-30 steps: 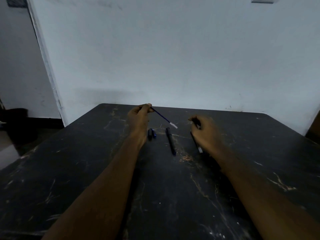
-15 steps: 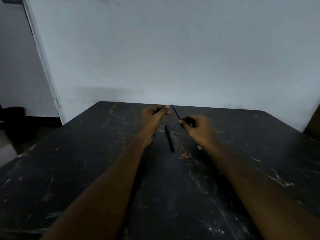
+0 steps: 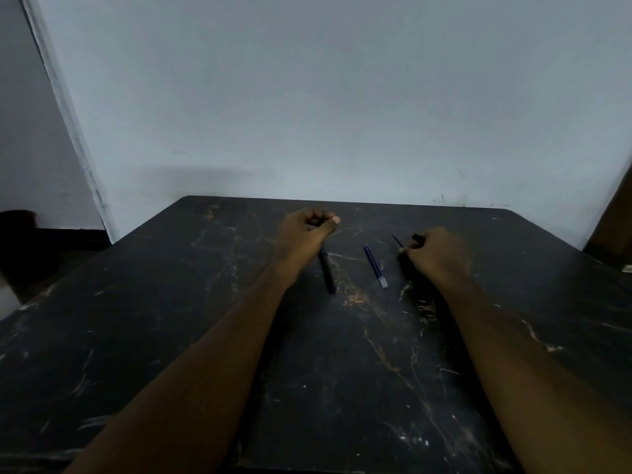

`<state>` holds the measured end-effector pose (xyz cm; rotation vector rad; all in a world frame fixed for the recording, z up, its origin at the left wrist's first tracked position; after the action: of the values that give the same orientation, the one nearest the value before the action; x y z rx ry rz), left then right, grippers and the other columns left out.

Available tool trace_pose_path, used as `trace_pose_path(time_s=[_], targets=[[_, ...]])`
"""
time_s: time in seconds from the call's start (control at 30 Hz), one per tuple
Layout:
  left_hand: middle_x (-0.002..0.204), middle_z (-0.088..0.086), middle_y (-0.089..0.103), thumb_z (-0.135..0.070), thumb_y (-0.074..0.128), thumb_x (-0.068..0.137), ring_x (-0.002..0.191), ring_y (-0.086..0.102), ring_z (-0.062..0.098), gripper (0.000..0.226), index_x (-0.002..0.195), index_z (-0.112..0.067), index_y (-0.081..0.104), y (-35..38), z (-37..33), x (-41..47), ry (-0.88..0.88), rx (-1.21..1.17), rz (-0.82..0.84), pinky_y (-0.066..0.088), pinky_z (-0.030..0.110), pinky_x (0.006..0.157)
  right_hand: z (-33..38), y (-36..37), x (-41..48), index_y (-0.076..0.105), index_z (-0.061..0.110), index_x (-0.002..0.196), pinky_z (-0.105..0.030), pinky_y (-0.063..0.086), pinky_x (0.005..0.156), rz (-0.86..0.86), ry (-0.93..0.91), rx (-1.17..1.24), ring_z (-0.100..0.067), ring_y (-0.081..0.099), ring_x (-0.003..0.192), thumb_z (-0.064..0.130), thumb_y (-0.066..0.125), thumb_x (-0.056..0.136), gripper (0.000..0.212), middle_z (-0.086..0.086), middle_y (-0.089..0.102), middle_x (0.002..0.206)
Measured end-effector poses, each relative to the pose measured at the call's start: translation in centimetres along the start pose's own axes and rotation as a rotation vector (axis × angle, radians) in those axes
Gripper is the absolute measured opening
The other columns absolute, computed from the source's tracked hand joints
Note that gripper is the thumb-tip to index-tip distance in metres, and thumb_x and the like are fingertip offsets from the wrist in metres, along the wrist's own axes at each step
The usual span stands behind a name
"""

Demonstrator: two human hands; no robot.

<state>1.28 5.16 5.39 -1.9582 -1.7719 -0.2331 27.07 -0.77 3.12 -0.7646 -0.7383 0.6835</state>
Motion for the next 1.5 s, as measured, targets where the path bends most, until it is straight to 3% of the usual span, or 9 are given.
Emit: trace_pose_path(time_s=[0.2,0.53,0.67,0.77,0.87,1.0,1.13,1.3,1.5], targets=[[0.083,-0.011,0.067,-0.026,0.069,0.089,0.070,0.059,-0.006,0.014,0.098,-0.016,0.073,-0.1,-0.3,-0.2,0.032,0.039,-0.014,0.043,0.002,0.058,0.5,-0.4,-0.8,0.071,0.010,0.107,-0.029,0.047,0.069,-0.011,-0.008,-0.064,-0.031,0.066,0.091,0.041,0.071,0.082,0.040,-0.013,0.072,0.098],[0.082,-0.013,0.067,-0.026,0.068,0.089,0.068,0.059,-0.009,0.013,0.098,-0.018,0.073,0.0,-0.3,-0.2,0.022,0.021,-0.003,0.044,0.003,0.058,0.8,-0.7,-1.2,0.073,0.012,0.095,-0.033,0.054,0.072,-0.040,-0.012,-0.117,-0.029,0.066,0.082,0.047,0.068,0.079,0.039,-0.009,0.071,0.086],[0.083,-0.015,0.066,-0.028,0.068,0.090,0.074,0.060,-0.004,0.014,0.099,-0.019,0.073,0.0,-0.2,-0.1,0.002,0.024,0.008,0.044,0.011,0.063,1.2,-1.2,-1.3,0.074,0.013,0.099,-0.034,0.056,0.073,-0.077,-0.041,-0.091,-0.027,0.068,0.082,0.049,0.066,0.080,0.041,-0.008,0.073,0.088],[0.083,-0.014,0.067,-0.029,0.068,0.089,0.072,0.060,-0.006,0.014,0.098,-0.019,0.073,-0.2,-0.2,-0.1,0.003,0.019,-0.006,0.043,0.004,0.059,2.2,-1.9,-1.5,0.074,0.015,0.098,-0.034,0.055,0.076,-0.139,-0.094,-0.027,-0.029,0.068,0.087,0.047,0.066,0.082,0.037,-0.008,0.074,0.092],[0.080,-0.015,0.067,-0.028,0.069,0.088,0.071,0.060,-0.007,0.010,0.093,-0.020,0.073,-0.3,-0.1,0.0,0.006,0.002,-0.029,0.043,0.005,0.061,3.5,-1.3,-1.7,0.075,0.014,0.095,-0.033,0.054,0.073,-0.063,-0.156,0.042,-0.026,0.068,0.083,0.042,0.068,0.084,0.031,-0.008,0.074,0.087],[0.078,-0.016,0.066,-0.029,0.070,0.088,0.068,0.060,-0.008,0.012,0.093,-0.019,0.074,-0.5,-0.2,0.0,0.002,0.006,-0.050,0.043,0.008,0.061,4.8,0.0,-2.4,0.068,0.011,0.070,-0.026,0.042,0.055,0.083,-0.156,-0.013,-0.025,0.063,0.064,0.051,0.070,0.079,0.041,-0.004,0.059,0.059],[0.076,-0.013,0.066,-0.027,0.070,0.088,0.061,0.057,-0.017,0.013,0.092,-0.016,0.074,-0.5,0.0,0.0,0.002,-0.011,-0.058,0.040,0.000,0.054,5.8,0.2,-3.3,0.068,0.012,0.074,-0.027,0.047,0.061,0.083,-0.170,-0.130,-0.022,0.062,0.066,0.052,0.070,0.075,0.040,-0.002,0.060,0.064],[0.079,-0.009,0.069,-0.028,0.070,0.088,0.068,0.061,-0.005,0.013,0.092,-0.016,0.074,-0.6,0.0,-0.1,0.001,-0.017,-0.066,0.041,0.000,0.056,5.7,0.5,-3.4,0.068,0.012,0.075,-0.029,0.054,0.063,0.106,-0.126,-0.110,-0.021,0.063,0.067,0.044,0.069,0.074,0.032,-0.003,0.064,0.069],[0.083,-0.007,0.070,-0.028,0.070,0.088,0.071,0.061,-0.003,0.015,0.094,-0.015,0.075,-0.5,0.0,-0.1,-0.003,-0.009,-0.057,0.043,0.002,0.057,5.5,1.1,-3.4,0.064,0.013,0.067,-0.033,0.056,0.064,0.164,-0.079,-0.048,-0.022,0.064,0.066,0.041,0.069,0.072,0.029,-0.004,0.063,0.065]])
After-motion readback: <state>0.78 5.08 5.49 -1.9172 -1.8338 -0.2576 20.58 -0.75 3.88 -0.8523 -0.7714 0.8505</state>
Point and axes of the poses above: each hand's wrist, its own x-axis towards the middle knuckle, its own y-axis out of the palm, z = x × y, the point moved 8 cm from there along x, towards the middle knuckle
